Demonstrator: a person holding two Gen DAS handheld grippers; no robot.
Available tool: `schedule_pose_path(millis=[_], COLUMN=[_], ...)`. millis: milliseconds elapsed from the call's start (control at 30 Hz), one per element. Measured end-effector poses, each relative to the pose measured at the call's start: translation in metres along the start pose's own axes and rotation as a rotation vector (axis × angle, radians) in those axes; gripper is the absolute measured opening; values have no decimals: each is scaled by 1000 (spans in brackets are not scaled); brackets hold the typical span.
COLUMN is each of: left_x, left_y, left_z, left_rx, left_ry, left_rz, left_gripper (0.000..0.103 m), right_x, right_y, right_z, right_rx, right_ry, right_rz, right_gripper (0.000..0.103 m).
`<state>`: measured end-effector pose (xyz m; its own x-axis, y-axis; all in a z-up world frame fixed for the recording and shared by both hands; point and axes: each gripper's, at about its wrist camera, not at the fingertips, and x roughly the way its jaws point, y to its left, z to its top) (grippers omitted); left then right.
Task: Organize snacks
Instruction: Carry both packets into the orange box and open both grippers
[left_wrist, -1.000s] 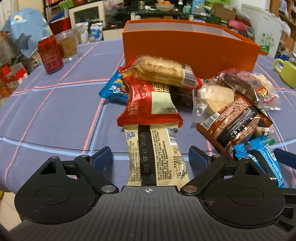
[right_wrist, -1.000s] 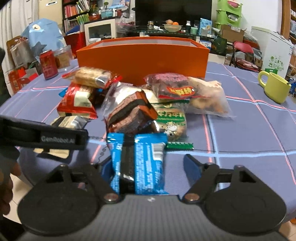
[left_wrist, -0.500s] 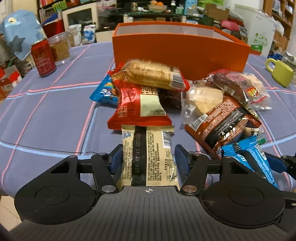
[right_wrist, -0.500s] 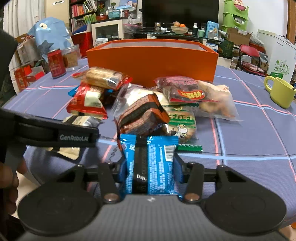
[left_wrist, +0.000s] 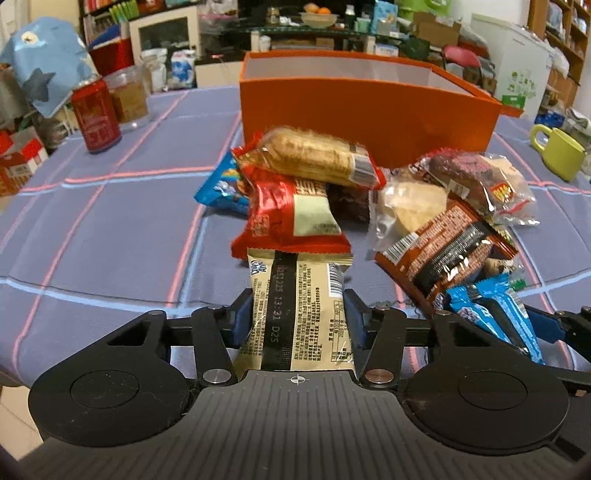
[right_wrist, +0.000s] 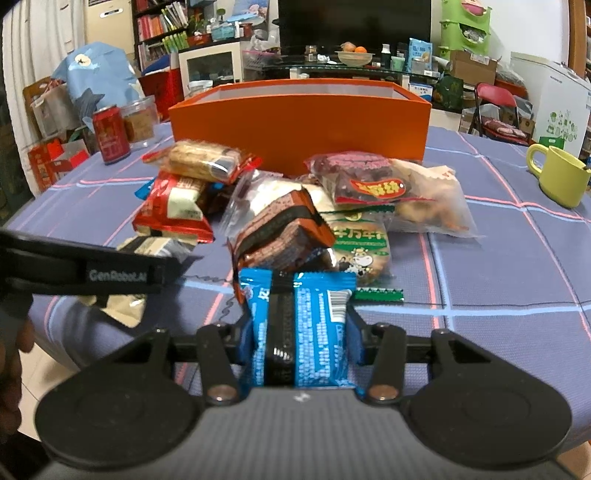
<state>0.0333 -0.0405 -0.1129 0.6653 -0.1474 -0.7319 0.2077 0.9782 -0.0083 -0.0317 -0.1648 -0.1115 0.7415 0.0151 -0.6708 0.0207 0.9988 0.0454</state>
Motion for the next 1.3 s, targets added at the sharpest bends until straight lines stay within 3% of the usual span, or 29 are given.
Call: schedule_pose_path(millis=[467, 800, 1067, 1300], left_x=[-3, -14, -31, -46], left_y=[-1, 5, 10, 6], left_z=[3, 7, 11, 20], left_rx=[27, 4, -9, -22], left_ry=[-7, -28, -57, -103], left_rz=[34, 2, -36, -88], left_gripper=[21, 21, 21, 21], right_x=[-2, -8, -32, -48], right_y=[4, 6, 11, 2], right_z=[-1, -1, 2, 19], right_rx=[-8, -24, -80, -44], right_ry=[3, -1, -54, -85], right_rz=[7, 12, -3, 31], right_gripper=[48, 48, 48, 48])
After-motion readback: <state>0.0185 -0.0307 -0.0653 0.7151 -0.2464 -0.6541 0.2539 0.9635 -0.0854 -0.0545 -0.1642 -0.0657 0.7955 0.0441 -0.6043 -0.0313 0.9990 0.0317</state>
